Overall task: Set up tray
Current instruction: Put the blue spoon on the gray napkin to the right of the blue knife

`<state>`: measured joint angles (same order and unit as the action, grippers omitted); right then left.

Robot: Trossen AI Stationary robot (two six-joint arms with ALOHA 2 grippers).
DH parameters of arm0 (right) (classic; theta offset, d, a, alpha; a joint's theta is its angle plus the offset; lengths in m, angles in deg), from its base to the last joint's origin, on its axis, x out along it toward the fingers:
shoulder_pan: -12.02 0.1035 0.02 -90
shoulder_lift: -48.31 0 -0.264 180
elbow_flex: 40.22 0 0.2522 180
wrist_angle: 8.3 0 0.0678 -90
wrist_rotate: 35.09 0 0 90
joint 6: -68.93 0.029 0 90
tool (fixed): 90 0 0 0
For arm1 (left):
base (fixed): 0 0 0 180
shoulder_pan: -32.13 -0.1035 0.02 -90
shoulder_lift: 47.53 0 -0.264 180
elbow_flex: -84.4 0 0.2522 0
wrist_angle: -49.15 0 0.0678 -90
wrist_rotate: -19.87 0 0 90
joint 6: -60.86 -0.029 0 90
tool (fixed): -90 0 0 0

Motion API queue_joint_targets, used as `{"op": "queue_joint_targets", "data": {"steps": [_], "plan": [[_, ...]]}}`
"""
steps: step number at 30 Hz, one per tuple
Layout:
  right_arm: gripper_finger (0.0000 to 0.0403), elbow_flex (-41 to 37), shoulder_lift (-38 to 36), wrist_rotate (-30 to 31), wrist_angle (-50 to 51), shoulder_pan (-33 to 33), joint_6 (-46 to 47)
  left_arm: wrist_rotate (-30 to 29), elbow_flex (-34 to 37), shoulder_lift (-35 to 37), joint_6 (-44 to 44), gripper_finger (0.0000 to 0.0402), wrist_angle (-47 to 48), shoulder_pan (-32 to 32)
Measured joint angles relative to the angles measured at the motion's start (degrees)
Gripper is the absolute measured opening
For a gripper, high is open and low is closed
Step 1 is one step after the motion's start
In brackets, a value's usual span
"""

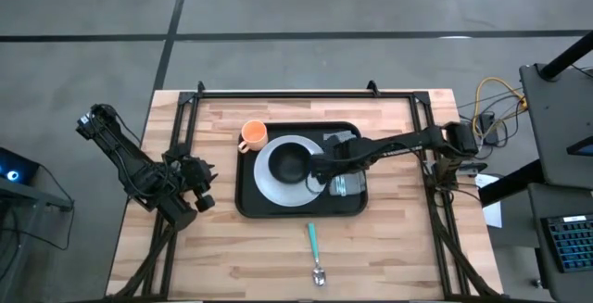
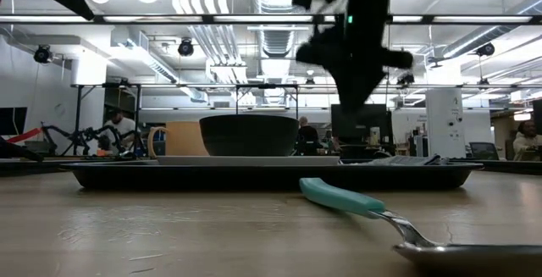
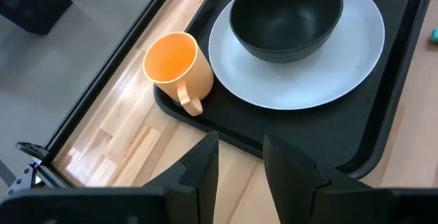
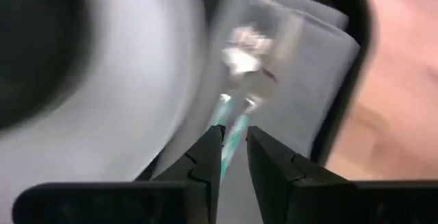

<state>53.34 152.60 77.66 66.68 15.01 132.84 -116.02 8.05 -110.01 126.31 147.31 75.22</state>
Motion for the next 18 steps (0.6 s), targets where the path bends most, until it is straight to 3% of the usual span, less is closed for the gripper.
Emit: {"op": "queue_joint_targets", "data": {"steps": [8, 13, 18], "plan": [[0.0084, 4.2, -0.02, -2.54, 0.03, 10.41, -31.27, 1.76, 0.02, 0.0, -0.01, 0.0098, -0.33, 0.0], [0.0101, 4.26, -0.02, -7.59, -0.03, 16.67, -61.16, 2.76, 0.04, -0.18, -0.02, 0.0098, -0.41, 0.02], [0.0117, 3.96, 0.12, -8.71, -3.12, 20.52, -86.9, 2.78, 0.04, -0.73, -0.48, 0.0098, -0.69, -0.02]]}}
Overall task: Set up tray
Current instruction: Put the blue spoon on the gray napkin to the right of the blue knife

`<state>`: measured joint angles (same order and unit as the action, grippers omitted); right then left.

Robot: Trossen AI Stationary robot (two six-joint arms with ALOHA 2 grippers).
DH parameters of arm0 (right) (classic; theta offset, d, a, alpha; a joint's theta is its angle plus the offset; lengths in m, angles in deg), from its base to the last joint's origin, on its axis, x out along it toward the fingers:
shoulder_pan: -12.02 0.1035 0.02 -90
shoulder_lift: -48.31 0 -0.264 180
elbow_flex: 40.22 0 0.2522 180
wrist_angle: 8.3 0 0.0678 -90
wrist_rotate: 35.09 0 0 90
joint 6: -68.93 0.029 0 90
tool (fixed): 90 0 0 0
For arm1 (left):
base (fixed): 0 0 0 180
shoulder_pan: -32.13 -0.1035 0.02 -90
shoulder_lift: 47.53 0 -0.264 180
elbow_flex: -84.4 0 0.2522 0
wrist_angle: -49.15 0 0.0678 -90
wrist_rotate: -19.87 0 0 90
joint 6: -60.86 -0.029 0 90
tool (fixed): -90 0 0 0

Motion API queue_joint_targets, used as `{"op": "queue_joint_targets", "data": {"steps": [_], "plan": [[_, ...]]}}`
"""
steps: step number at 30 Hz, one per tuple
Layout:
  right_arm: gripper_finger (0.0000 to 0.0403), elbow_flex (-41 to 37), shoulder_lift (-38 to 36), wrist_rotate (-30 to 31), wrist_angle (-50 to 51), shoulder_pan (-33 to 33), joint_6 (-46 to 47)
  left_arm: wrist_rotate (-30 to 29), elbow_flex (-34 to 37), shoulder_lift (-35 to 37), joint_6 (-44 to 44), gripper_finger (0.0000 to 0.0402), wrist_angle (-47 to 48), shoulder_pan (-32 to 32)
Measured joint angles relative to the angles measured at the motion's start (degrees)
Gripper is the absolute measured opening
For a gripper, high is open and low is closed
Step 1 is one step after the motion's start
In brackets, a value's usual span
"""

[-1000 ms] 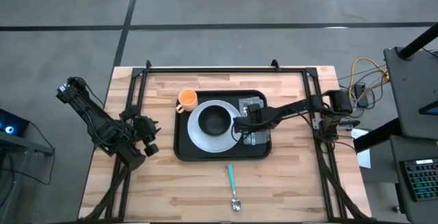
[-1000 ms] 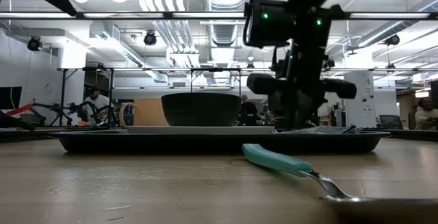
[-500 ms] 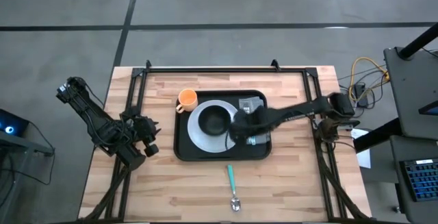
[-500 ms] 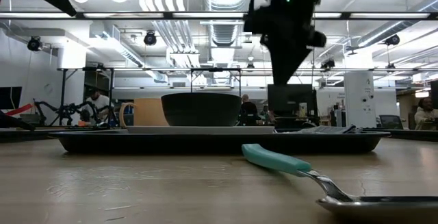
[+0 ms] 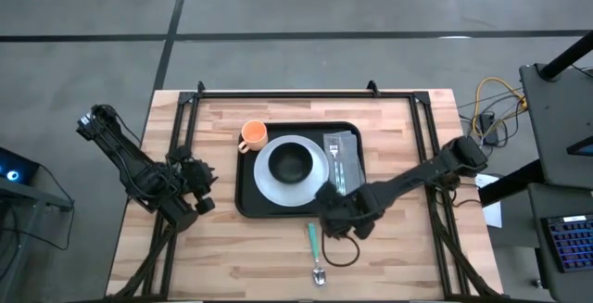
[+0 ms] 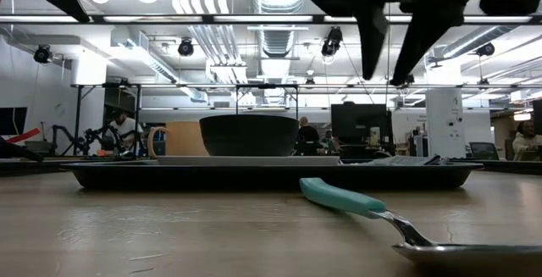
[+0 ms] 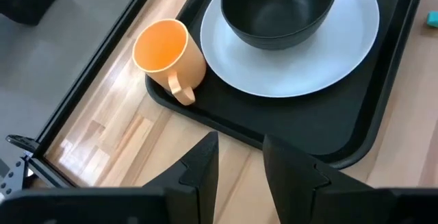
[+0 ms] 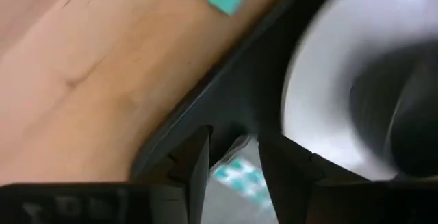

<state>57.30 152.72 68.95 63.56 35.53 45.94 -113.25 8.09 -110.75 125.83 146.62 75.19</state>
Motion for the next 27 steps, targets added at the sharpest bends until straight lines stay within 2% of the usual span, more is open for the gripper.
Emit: {"op": "queue_joint_targets", "data": {"steps": [4, 11, 19, 23, 27], "plan": [[0.0131, 0.1, 0.01, -0.54, -4.01, 0.56, -18.65, 0.0, 0.02, -0.18, 0.0, 0.0098, -0.19, 0.0], [0.0151, 1.15, 0.01, -2.43, -16.72, 0.52, -41.14, 0.0, 0.02, -0.17, -1.14, 0.0098, -0.63, 0.0], [0.0151, 0.81, 2.48, -9.09, -19.91, -1.31, -46.53, -0.09, 0.04, -0.17, -1.07, 0.0098, -2.92, -0.04], [0.0144, 1.27, 6.73, -12.99, -20.38, -1.48, -50.18, -0.11, 0.07, -0.18, -1.07, 0.0098, -3.53, -0.02], [0.0138, 3.87, 11.7, -15.72, -18.01, -0.87, -49.84, -0.1, 0.07, -0.2, -1.05, 0.0098, -4.27, -0.02]]}}
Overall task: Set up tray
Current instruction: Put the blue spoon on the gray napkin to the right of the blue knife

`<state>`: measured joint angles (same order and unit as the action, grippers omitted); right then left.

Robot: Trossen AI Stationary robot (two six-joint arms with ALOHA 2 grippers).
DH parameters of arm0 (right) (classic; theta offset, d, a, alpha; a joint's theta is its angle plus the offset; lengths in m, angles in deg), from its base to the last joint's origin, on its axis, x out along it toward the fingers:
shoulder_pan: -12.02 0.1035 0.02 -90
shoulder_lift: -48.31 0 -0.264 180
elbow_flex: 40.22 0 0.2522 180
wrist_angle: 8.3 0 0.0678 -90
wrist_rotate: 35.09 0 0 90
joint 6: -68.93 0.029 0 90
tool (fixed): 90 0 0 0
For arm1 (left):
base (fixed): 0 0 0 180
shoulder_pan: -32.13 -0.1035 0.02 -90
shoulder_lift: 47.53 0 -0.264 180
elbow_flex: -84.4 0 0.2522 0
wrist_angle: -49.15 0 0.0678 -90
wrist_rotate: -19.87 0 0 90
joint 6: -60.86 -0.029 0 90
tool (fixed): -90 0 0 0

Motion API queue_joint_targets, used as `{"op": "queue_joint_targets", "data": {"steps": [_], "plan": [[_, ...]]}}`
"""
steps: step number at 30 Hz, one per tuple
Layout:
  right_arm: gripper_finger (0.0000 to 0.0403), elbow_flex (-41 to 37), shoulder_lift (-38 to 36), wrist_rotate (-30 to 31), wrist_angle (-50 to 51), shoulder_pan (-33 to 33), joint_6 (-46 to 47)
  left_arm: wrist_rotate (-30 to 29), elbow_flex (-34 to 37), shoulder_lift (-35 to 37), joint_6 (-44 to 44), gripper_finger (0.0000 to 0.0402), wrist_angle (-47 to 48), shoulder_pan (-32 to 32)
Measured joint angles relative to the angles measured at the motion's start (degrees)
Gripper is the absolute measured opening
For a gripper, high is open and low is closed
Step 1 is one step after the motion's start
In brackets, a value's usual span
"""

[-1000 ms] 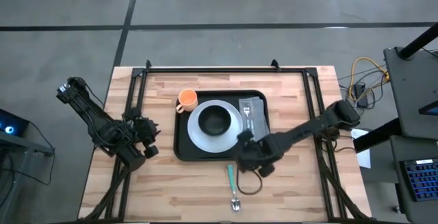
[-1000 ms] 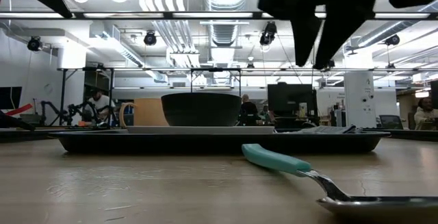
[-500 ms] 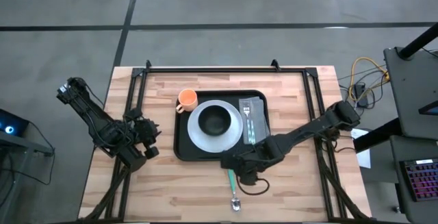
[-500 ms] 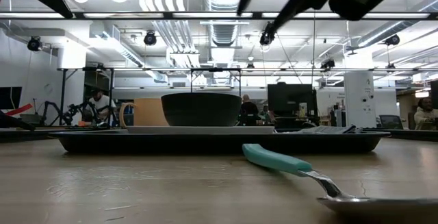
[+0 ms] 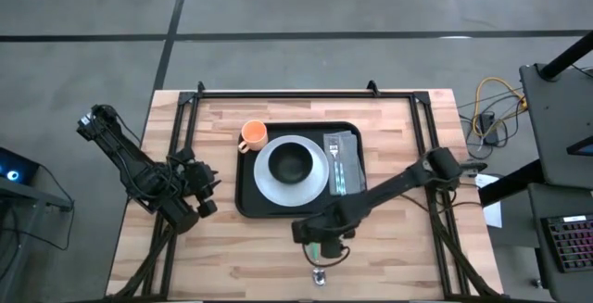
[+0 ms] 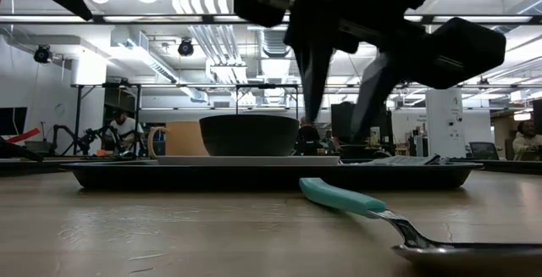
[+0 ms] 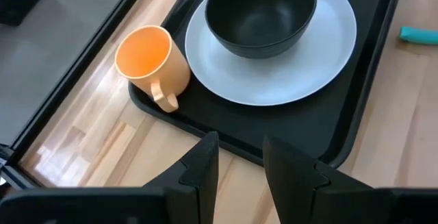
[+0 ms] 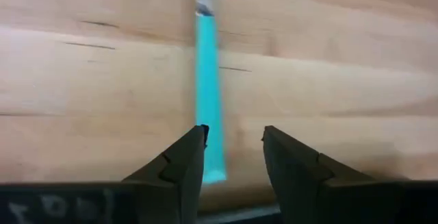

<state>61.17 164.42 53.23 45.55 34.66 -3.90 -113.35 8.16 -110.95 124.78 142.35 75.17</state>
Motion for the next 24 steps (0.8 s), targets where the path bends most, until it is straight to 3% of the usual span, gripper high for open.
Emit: {"op": "queue_joint_targets", "data": {"steps": [6, 12, 24], "plan": [[0.0134, 5.05, 3.99, -2.11, 4.29, 2.42, -0.21, 0.04, 0.0, 0.0, 0.02, 0.0098, 0.0, 0.0], [0.0143, 10.37, 6.71, -8.86, 4.03, 4.5, 0.86, 0.05, 0.0, 0.02, 0.02, 0.0098, -0.04, 0.0], [0.0139, 14.0, 13.06, -9.31, 6.19, 5.63, 1.44, 0.08, 0.0, -0.38, 0.04, 0.0098, -2.93, 0.0]]}}
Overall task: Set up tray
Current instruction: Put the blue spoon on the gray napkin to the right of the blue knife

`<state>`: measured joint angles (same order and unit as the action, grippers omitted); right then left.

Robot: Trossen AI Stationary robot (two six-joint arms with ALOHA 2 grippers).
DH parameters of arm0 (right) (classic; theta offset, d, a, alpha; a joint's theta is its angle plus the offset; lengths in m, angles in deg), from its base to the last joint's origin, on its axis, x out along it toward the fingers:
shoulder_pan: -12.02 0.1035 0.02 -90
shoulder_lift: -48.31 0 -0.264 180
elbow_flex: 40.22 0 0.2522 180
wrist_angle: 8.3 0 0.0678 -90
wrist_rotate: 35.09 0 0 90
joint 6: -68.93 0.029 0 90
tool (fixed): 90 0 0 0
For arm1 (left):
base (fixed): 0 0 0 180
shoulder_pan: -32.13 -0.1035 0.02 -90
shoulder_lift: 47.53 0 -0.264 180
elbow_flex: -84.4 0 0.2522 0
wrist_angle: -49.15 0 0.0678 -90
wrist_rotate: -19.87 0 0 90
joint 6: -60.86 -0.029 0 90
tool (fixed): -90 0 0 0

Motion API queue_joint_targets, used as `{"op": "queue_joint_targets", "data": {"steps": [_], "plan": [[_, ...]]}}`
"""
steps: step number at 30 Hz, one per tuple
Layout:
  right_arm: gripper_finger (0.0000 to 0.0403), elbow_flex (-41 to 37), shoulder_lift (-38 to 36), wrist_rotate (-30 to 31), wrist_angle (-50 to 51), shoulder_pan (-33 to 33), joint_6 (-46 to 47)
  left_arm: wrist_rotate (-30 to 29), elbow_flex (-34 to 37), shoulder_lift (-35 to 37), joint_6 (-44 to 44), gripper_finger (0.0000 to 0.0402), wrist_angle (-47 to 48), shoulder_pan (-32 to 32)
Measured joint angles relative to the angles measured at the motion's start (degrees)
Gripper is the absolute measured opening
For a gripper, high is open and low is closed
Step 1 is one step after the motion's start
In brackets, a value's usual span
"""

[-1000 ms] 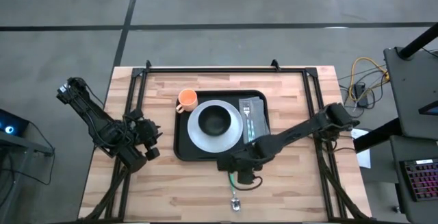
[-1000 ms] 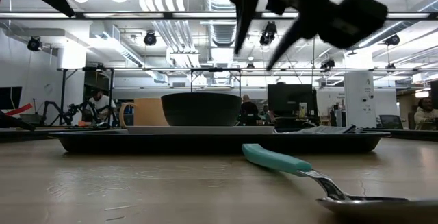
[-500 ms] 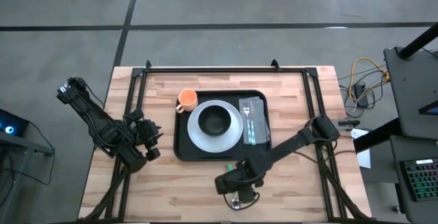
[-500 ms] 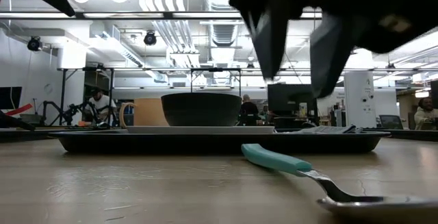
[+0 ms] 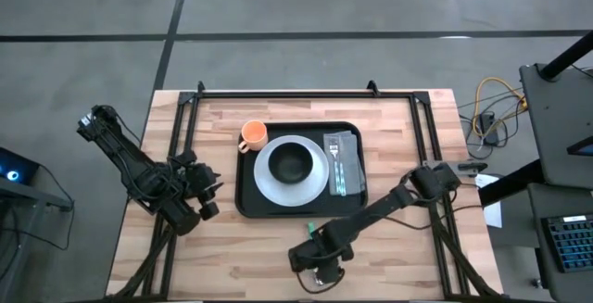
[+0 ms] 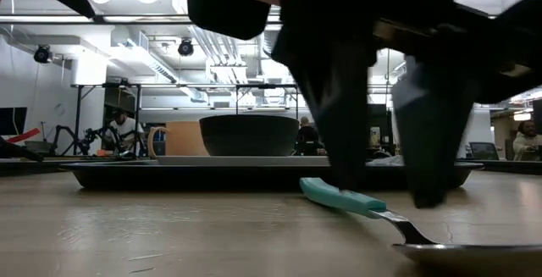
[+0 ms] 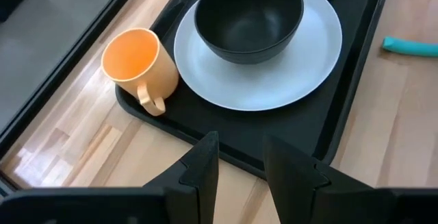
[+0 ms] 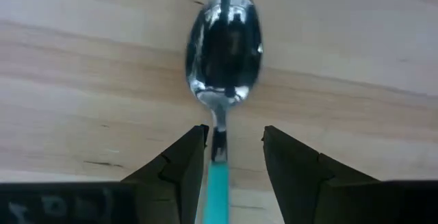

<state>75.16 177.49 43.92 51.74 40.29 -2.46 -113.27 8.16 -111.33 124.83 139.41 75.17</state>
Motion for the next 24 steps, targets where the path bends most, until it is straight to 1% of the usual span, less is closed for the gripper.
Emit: {"op": "queue_joint_targets", "data": {"steps": [8, 17, 24], "plan": [[0.0137, -0.47, 1.39, -0.03, 0.41, -0.14, -2.28, 1.1, 0.0, -1.13, 0.0, 0.0098, -0.32, 0.0], [0.0126, -0.39, 2.06, -0.87, -0.02, -2.54, -4.57, 1.19, 0.0, -3.23, -0.14, 0.0098, -0.52, 0.0], [0.0124, -0.39, 2.08, -0.58, -0.16, -3.78, -5.76, 1.27, 0.0, -4.06, -0.48, 0.0098, -0.51, 0.0]]}}
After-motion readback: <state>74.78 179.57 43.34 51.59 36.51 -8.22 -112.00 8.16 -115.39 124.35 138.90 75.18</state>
